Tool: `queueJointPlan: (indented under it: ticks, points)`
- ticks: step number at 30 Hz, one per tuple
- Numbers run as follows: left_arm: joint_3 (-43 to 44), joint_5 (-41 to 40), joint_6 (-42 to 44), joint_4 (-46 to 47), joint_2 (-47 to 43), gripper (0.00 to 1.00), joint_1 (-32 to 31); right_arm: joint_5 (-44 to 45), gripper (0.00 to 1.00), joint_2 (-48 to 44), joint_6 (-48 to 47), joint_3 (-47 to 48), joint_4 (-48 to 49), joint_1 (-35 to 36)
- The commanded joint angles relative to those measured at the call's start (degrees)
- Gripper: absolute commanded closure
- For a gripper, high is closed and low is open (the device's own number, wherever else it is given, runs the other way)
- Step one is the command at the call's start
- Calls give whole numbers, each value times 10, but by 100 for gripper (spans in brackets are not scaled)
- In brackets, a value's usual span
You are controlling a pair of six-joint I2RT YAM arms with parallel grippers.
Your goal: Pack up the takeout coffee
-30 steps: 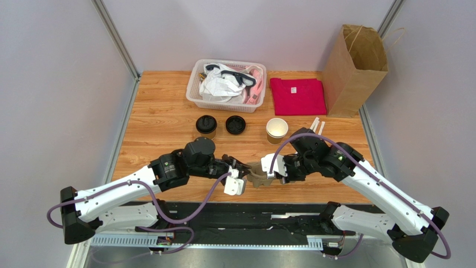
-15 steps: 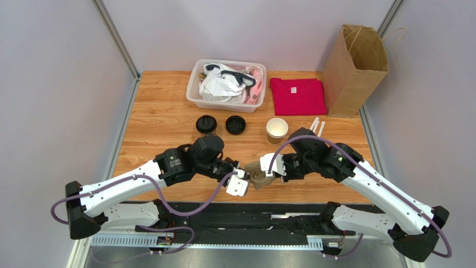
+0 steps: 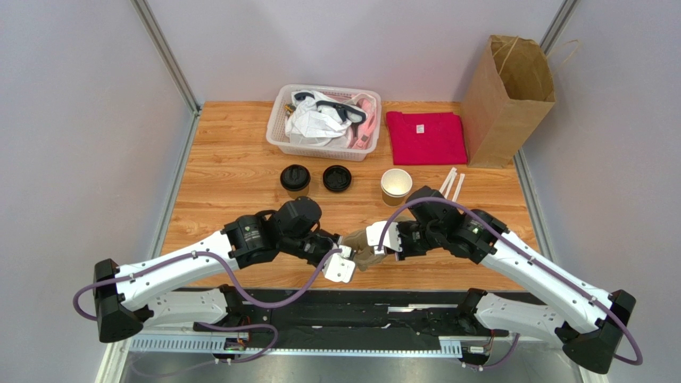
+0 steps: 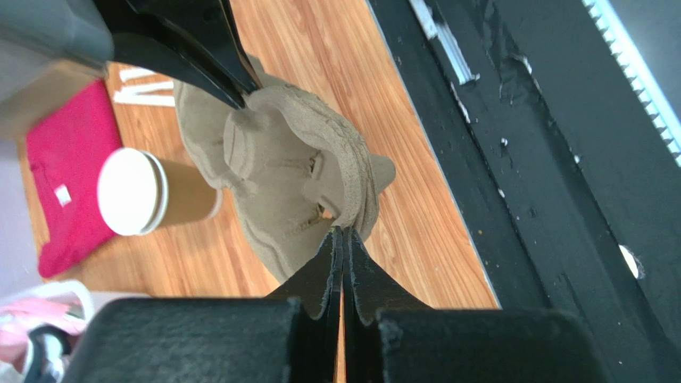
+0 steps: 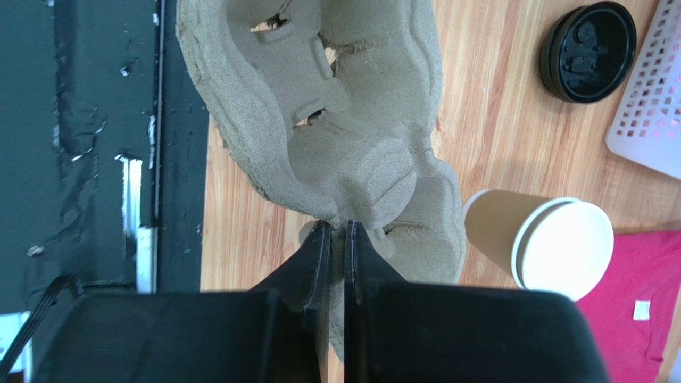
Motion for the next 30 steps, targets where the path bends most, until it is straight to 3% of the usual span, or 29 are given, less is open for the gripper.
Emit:
queueJointPlan:
  ticks: [1,3,7,11,13,20,24,30]
  points:
    - [-69,-44,-16,66,-5,100,2,-34,100,-10,-21,-48,159,9]
    - [-102,-58,-18,99,-2,100,12,-32,100,-5,-21,-68,203,9]
    - [-138,-62,-18,135,3,100,89,-30,100,27,12,-81,223,9]
    - [-140,-73,-103,152,-9,100,160,38,100,62,135,-80,259,8]
    - [-121,-88,-188,141,-20,83,180,58,100,77,177,-74,272,8]
    - [-108,-155,-425,115,-122,51,186,71,100,96,376,-30,237,7]
    - [-132,-61,-412,144,-157,44,186,68,100,101,420,-41,252,7]
    - [-146,-117,-562,237,-137,38,186,138,100,113,544,-17,259,7]
